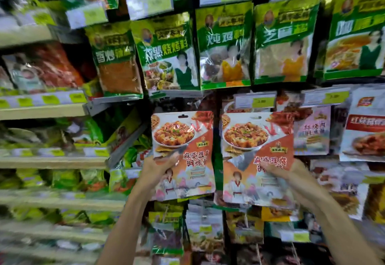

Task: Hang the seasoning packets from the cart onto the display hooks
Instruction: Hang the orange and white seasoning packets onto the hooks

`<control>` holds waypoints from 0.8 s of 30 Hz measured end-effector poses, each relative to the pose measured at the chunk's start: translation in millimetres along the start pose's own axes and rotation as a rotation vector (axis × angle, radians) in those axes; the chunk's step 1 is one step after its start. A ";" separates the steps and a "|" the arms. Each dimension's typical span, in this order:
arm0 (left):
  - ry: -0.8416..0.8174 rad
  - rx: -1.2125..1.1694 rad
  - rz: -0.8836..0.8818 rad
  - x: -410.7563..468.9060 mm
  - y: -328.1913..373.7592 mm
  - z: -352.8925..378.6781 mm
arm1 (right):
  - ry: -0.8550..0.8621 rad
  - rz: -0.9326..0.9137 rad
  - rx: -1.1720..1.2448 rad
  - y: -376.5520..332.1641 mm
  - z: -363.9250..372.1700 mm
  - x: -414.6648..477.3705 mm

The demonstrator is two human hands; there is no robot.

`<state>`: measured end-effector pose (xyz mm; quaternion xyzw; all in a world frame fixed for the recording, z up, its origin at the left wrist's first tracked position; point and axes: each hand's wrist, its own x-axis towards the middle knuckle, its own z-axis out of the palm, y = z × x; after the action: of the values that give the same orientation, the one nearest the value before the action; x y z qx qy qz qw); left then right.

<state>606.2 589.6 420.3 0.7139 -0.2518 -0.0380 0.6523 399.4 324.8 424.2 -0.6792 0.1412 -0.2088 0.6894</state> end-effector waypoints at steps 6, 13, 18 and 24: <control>-0.076 -0.029 -0.055 36.1 -24.3 -25.6 | 0.028 0.002 0.014 1.0 45.2 14.5; -0.200 -0.073 -0.049 67.8 -29.2 -11.5 | 0.100 0.015 0.013 8.9 48.7 18.9; -0.237 -0.102 -0.032 88.2 -28.1 0.9 | 0.110 0.011 0.009 9.3 48.6 16.9; -0.229 -0.164 -0.065 100.4 -30.5 11.4 | 0.123 -0.003 -0.026 4.2 56.0 20.4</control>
<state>698.6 538.8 417.1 0.6569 -0.2972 -0.1607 0.6740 444.5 364.0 423.9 -0.6742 0.1849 -0.2491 0.6702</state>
